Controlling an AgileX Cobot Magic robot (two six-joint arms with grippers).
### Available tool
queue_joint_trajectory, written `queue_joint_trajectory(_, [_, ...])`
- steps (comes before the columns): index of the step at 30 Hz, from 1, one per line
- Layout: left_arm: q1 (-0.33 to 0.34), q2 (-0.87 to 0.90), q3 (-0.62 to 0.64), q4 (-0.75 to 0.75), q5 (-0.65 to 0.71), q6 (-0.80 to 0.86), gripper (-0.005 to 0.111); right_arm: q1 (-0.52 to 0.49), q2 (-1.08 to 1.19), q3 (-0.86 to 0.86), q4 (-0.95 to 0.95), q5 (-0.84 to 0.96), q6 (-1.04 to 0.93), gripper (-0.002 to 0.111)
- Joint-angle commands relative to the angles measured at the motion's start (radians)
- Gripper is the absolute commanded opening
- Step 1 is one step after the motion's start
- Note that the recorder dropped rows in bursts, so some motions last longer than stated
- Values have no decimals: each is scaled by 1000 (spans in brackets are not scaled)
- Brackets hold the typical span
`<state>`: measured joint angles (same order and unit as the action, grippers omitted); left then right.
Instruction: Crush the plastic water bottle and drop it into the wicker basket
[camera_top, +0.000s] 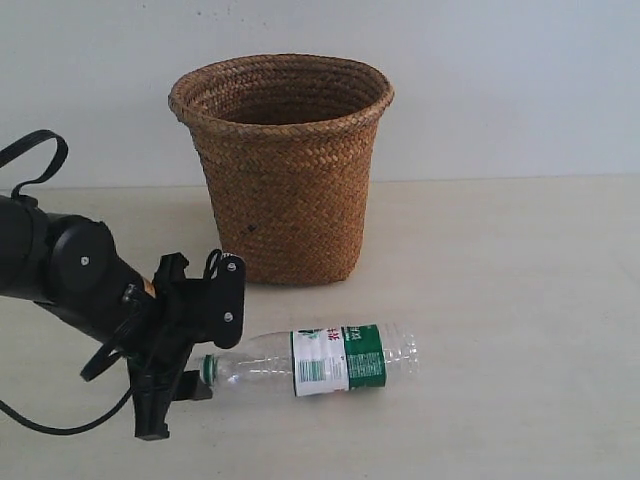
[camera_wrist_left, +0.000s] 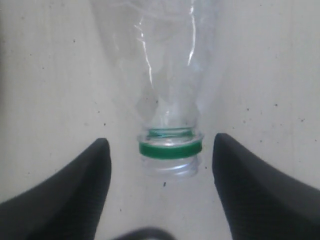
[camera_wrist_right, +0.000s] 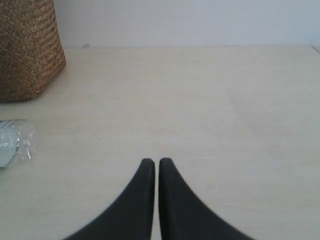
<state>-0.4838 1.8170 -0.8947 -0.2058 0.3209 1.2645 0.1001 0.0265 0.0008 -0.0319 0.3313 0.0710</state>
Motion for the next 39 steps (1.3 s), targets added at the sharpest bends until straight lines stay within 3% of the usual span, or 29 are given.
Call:
queue_joint_trajectory(1, [-28, 6, -6, -16, -40, 1, 55, 0, -4, -1, -1, -8, -2, 1])
queue_joint_trajectory(15, [-53, 69, -6, -14, -72, 1, 53, 0, -4, -1, -1, -8, -2, 1])
queue_joint_trajectory(21, [-53, 69, -6, 45, -86, 1, 12, 0, -4, -1, -1, -8, -2, 1])
queue_joint_trajectory(23, [-53, 69, -6, 70, -86, 1, 4, 0, -4, -1, -1, -8, -2, 1])
queue_joint_trajectory(39, [-51, 69, -6, 71, -90, 1, 4, 0, -4, -1, -1, -8, -2, 1])
